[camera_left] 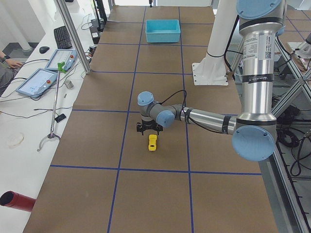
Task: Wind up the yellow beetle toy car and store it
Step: 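Lower the left gripper onto the yellow Beetle toy car and grip it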
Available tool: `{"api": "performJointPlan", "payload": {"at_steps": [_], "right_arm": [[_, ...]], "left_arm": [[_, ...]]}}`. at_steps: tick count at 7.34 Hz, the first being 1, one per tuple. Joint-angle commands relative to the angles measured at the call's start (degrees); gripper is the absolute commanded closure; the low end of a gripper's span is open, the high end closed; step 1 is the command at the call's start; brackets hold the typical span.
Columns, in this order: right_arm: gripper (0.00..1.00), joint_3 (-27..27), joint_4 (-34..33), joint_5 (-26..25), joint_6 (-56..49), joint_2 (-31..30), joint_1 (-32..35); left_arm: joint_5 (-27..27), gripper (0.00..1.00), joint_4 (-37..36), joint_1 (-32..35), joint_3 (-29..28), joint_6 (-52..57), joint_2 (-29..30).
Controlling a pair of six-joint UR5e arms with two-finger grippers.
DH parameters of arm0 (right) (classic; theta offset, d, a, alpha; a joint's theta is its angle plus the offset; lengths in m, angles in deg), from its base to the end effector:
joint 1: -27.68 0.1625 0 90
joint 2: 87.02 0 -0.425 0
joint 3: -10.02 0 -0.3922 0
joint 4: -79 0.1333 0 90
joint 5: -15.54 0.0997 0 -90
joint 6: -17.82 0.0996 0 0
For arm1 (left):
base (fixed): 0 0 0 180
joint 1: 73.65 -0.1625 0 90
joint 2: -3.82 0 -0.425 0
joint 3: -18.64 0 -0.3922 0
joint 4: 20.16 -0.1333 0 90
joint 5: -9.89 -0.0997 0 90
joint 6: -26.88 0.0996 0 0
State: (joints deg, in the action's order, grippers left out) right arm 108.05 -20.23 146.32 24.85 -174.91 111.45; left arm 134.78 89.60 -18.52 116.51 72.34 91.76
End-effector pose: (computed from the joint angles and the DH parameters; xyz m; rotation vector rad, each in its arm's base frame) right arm 0.0133 -0.5070 0.5920 -0.0671 -0.7087 0.0077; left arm 0.2233 -0.4540 0.5782 0.5350 0.6127 1.4678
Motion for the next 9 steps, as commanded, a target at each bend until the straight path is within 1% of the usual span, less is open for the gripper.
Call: {"api": "performJointPlan", "payload": {"at_steps": [1,3,6,9], "right_arm": [[0.0,0.05,0.0,0.0,0.0,0.0,-0.01],[0.0,0.05,0.0,0.0,0.0,0.0,-0.01],[0.0,0.05,0.0,0.0,0.09,0.0,0.08],[0.0,0.14,0.0,0.0,0.09,0.09,-0.01]], "left_arm": [[0.17,0.0,0.02,-0.11,-1.71,-0.11,0.82],[0.44,0.0,0.19,-0.19,-3.12,-0.02,1.27],[0.44,0.0,0.19,-2.03,-3.39,0.33,1.27],[0.44,0.0,0.37,-2.48,-4.09,0.77,1.18]]}}
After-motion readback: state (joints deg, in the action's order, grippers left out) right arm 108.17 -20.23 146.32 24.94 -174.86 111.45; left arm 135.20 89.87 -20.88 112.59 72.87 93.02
